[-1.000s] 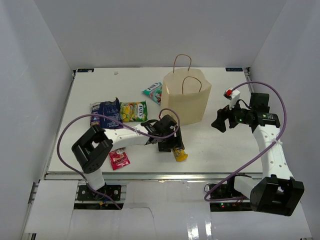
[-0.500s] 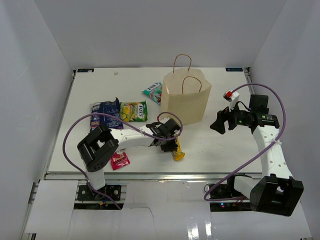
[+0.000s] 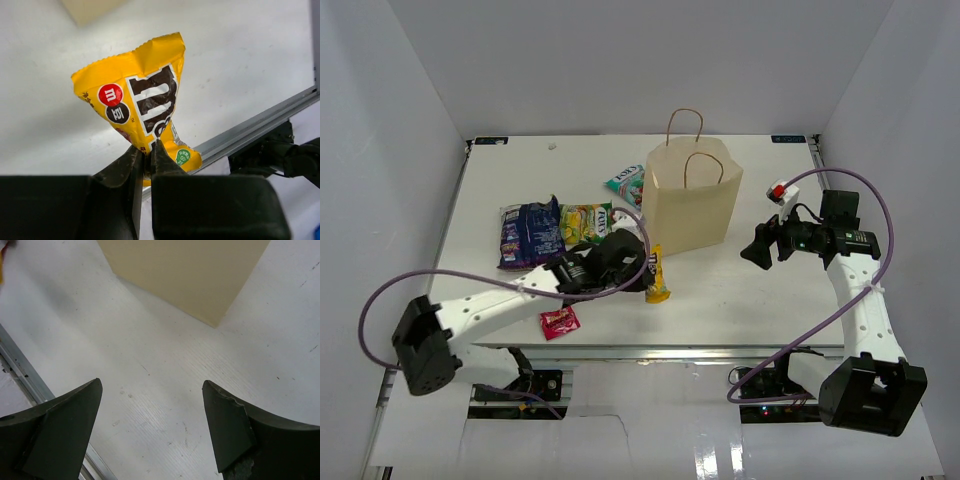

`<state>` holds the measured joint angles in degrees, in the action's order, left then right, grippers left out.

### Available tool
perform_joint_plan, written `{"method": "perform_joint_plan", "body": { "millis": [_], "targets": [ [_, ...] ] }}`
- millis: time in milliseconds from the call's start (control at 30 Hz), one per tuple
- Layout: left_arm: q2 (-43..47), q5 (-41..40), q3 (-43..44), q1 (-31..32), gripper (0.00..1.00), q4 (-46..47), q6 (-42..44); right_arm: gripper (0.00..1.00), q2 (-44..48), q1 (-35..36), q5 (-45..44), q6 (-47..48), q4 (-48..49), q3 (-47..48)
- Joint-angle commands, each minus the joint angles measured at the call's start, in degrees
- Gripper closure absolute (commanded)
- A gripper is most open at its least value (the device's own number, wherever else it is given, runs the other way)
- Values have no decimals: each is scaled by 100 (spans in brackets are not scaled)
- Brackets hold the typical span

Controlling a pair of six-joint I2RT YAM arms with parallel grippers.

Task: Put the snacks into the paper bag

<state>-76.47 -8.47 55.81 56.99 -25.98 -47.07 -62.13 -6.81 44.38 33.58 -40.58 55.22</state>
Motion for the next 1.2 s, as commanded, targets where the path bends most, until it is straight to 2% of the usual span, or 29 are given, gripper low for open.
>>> {"method": "perform_joint_plan", "body": {
  "millis": [0, 67, 100, 167, 300, 467, 600, 733, 867, 967, 1000, 1067, 1100, 1167],
  "targets": [
    [931, -811, 482, 23, 99, -152, 1713, 13, 87, -49, 220, 175, -64, -29],
    [1064, -1103, 1123, -21, 99, -346, 2243, 13, 78, -40, 229, 236, -64, -38],
    [1038, -1339, 1351, -91, 99, -364, 2777, 13, 61, -49, 229, 271, -73, -46],
    [766, -1412, 2063, -258, 99, -320, 3272, 13, 52, -49, 264, 307, -64, -55],
    [-191, -667, 3425, -1240, 99, -198, 4046, 13, 34, -49, 352, 316, -73, -64],
    [-1841, 90, 5312, -1612, 98, -179, 4662, 14, 113, -49, 431, 298, -108, -134],
    [-2722, 442, 6264, -1621, 96, -285, 4681, 14, 166, -49, 431, 298, -108, -231],
    [-2953, 688, 6285, -1621, 95, -311, 4540, 14, 192, -49, 405, 298, -117, -275],
    [-2804, 847, 5837, -1621, 91, -303, 4417, 14, 157, -49, 414, 316, -117, -319],
    [-2593, 1389, 5398, -1621, 81, -303, 4364, 14, 87, -40, 422, 351, -100, -310],
    [-2523, 1548, 5266, -1621, 73, -294, 4399, 14, 61, -49, 422, 359, -108, -310],
    [-2295, 1926, 4923, -1621, 68, -285, 4443, 14, 8, -49, 422, 403, -100, -293],
    [-2215, 2233, 4800, -1621, 61, -250, 4461, 14, -1, -49, 422, 412, -91, -293],
    [-1961, 2454, 4458, -1621, 56, -110, 4496, 14, -45, -49, 431, 421, -73, -284]
  ]
}}
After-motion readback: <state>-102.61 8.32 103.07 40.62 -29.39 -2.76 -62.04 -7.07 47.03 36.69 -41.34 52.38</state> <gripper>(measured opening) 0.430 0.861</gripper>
